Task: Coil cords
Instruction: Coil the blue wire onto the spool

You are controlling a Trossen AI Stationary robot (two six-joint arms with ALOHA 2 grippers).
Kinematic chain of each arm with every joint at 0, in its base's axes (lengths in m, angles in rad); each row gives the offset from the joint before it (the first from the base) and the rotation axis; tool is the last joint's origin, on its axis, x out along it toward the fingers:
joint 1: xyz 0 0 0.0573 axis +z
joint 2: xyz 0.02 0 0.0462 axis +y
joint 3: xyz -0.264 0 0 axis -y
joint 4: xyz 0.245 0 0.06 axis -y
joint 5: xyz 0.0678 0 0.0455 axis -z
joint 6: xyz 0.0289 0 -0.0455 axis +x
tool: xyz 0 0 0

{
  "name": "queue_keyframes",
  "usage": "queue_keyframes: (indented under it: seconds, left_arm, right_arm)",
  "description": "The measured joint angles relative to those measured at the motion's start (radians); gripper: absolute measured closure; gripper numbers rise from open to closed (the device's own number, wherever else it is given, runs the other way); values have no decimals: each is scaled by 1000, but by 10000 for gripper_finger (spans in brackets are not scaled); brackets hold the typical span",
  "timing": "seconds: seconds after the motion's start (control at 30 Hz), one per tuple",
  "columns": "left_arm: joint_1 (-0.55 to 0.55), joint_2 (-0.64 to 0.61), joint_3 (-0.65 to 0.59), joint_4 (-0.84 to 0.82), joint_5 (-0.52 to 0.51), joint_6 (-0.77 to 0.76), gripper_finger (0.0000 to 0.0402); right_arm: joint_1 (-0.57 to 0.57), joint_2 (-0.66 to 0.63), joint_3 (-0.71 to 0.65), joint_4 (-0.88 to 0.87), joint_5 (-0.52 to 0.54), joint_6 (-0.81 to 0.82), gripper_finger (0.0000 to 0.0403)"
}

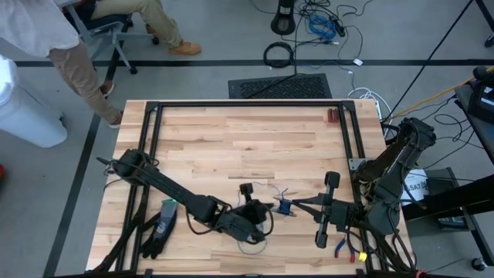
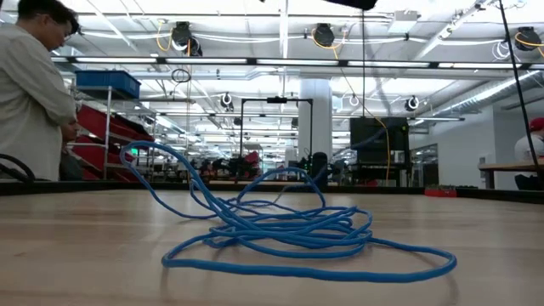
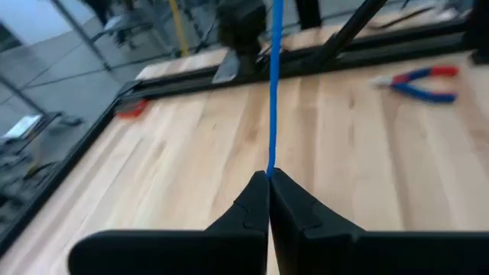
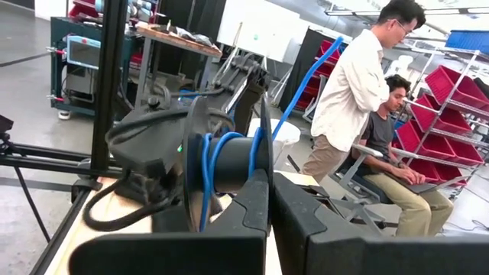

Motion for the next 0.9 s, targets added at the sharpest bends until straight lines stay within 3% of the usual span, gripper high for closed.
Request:
queue_keyframes:
  seconds: [0.57, 0.9]
  left_arm:
    - [-53, -155, 0, -489, -166, -304, 400]
    - [-93, -205, 0, -557, -209, -348, 400]
  right_arm:
    - [5, 0, 0, -81, -5, 70, 403]
    - [-34, -1, 0, -177, -118, 135, 403]
